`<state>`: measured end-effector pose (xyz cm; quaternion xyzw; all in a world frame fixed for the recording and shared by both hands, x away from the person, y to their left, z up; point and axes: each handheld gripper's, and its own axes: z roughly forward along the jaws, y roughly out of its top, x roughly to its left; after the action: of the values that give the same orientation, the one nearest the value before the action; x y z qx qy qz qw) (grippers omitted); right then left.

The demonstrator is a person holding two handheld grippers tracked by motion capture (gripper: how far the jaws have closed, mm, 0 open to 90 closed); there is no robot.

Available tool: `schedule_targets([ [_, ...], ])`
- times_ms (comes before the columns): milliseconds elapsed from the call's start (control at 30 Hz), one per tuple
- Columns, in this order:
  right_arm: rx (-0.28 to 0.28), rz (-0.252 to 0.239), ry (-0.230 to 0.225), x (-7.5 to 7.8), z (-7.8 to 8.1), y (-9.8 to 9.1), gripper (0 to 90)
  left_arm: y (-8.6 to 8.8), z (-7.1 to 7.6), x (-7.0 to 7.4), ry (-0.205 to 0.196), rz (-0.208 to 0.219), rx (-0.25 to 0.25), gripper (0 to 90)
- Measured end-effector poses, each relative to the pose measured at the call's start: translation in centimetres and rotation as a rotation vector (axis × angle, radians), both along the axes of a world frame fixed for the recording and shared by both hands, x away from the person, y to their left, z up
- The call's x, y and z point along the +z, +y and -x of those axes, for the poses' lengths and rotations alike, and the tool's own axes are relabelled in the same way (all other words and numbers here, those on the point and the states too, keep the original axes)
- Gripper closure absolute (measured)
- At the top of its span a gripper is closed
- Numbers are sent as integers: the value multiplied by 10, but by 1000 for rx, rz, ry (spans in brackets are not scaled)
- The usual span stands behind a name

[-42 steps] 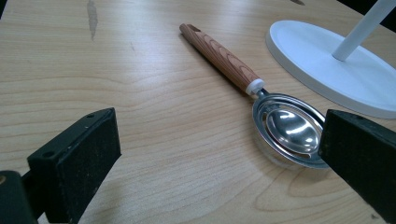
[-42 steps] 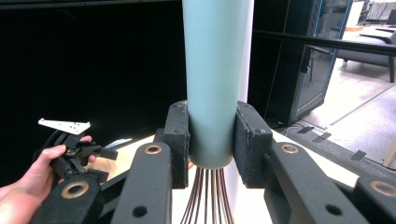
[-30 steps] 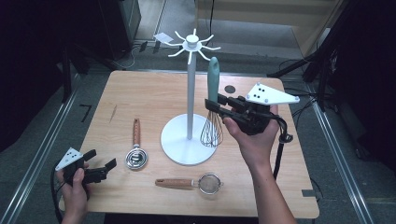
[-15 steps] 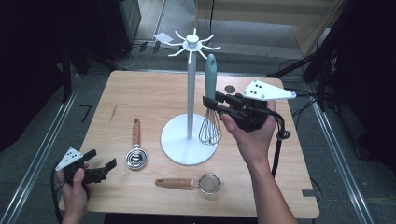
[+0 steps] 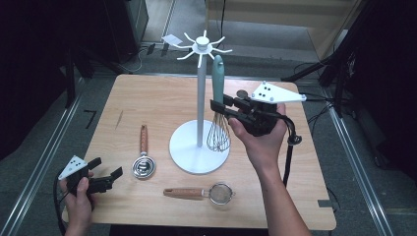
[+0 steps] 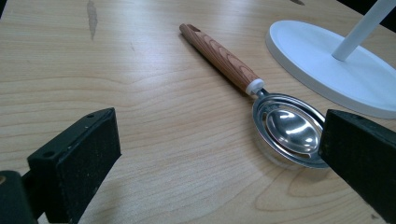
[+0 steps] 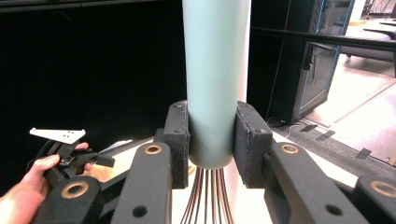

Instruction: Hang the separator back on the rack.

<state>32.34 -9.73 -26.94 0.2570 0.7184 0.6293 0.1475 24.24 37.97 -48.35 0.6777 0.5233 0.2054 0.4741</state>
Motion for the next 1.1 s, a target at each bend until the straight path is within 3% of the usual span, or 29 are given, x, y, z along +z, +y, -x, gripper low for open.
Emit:
schedule_targets([
  [633, -39, -14, -30, -6, -5, 10, 710, 0, 0, 0, 1, 0, 2, 0],
  [833, -25, -34, -27, -8, -7, 14, 709, 0, 0, 0, 0, 0, 1, 0],
  [1100, -27, -27, -53, -8, -6, 12, 672, 0, 0, 0, 1, -1, 0, 0],
])
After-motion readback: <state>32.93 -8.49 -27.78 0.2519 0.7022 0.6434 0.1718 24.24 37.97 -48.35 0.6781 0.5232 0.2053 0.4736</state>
